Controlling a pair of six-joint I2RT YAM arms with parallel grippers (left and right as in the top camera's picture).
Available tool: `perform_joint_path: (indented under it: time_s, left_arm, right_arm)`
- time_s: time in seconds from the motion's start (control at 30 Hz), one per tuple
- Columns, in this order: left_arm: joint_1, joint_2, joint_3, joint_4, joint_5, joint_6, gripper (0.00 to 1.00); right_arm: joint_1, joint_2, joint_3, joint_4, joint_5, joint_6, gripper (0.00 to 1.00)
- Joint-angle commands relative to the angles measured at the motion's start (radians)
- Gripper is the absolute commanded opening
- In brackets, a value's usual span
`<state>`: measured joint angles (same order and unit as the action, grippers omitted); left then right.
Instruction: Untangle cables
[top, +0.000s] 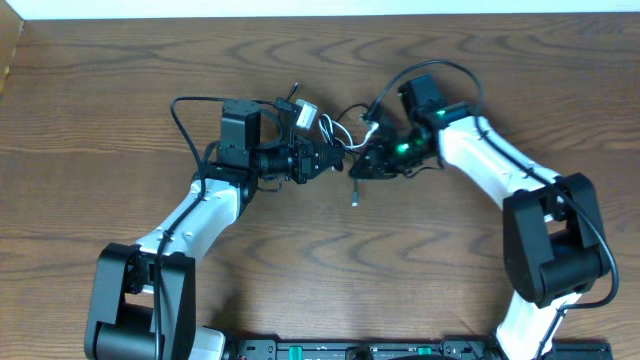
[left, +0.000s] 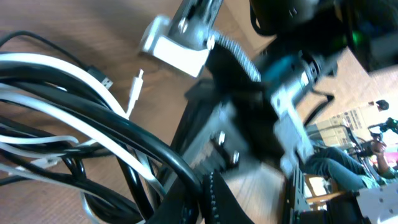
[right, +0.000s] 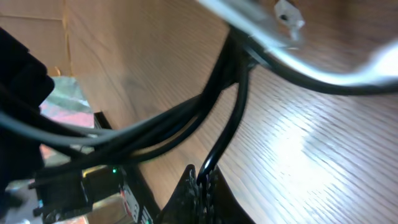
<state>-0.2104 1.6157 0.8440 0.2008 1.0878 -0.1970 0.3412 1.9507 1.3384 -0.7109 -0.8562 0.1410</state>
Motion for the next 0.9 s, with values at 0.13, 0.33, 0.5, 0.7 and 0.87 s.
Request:
perform_joint_path:
  time_s: [0.13,0.33,0.5,0.7,0.87]
  left_arm:
    - [0.002,-0.002,0.011,-0.11,0.14,0.184,0.07]
    - [0.002,-0.002,0.011,-0.196,0.222,0.312,0.07]
    - [0.002,-0.002,0.011,-0.267,0.221,0.362,0.07]
    - [0.002,-0.002,0.01,-0.309,0.216,0.361,0.07]
    - [0.002,-0.002,0.01,-0.33,0.181,0.361,0.07]
  right_arm:
    - [-0.089,-0.028,-0.003,-0.027,-0.066,-0.172,0.01]
    - [-0.095,-0.028,-0.003,-0.069,0.015,-0.237,0.01]
    - [-0.071,-0.028,-0.011,-0.07,0.109,-0.237,0.01]
    - [-0.007,-0.028,-0.013,-0.051,0.243,-0.237,0.01]
    - [0.056,-0.028,-0.013,-0.07,0.27,-0.237,0.01]
